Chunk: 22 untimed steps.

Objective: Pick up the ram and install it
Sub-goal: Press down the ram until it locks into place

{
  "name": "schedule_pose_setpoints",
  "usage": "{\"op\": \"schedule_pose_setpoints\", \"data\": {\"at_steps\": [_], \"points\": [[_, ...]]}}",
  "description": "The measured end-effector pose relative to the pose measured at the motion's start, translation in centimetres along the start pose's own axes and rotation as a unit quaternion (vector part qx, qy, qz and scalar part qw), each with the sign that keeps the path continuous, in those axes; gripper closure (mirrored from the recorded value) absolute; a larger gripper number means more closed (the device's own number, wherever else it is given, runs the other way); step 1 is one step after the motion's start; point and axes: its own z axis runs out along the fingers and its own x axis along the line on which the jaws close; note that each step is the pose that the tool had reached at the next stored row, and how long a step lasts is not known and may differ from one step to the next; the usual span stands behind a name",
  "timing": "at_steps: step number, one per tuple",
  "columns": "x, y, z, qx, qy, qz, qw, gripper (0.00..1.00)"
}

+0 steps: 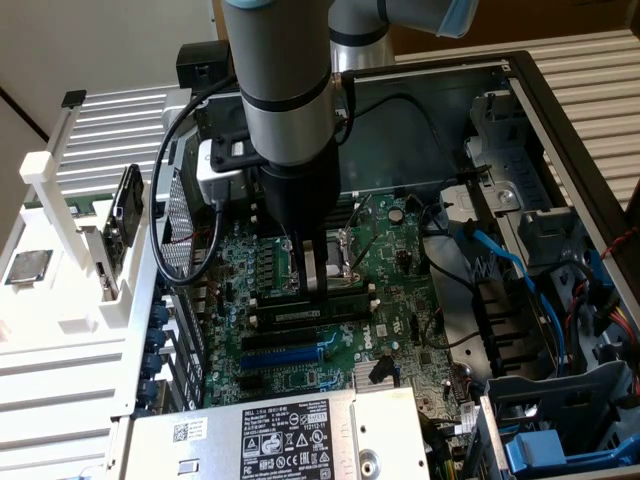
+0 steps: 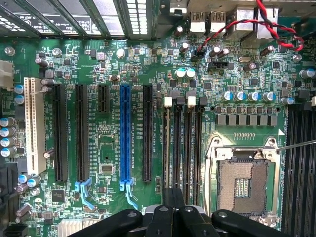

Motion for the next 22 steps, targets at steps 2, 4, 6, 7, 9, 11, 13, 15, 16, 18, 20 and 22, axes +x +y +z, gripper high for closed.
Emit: {"op": "schedule_pose_setpoints", "data": {"at_steps": [2,4,6,7,9,11,13,15,16,18,20,22], "points": [[0.01,0.00,0.04,-0.0001,-0.0001,0.000,1.0000,0.90],[0.03,0.00,0.07,-0.0003,-0.0002,0.000,1.0000,0.90],[0.06,0.01,0.12,-0.0004,-0.0004,0.000,1.0000,0.90],[0.07,0.01,0.14,-0.0004,-0.0004,0.000,1.0000,0.90],[0.09,0.01,0.14,-0.0006,-0.0006,0.000,1.0000,0.90],[0.10,0.01,0.18,-0.0005,-0.0010,0.000,1.0000,0.90],[0.11,0.02,0.20,-0.0006,-0.0012,0.000,1.0000,0.90],[0.11,0.01,0.24,-0.0006,-0.0018,0.000,1.0000,0.90],[0.12,0.01,0.24,-0.0006,-0.0022,0.000,1.0000,0.90],[0.12,0.01,0.22,-0.0008,-0.0025,0.000,1.0000,0.90],[0.13,0.01,0.23,-0.0007,-0.0030,0.000,1.0000,0.90],[0.15,0.02,0.25,-0.0009,-0.0044,0.000,1.0000,0.90]]}}
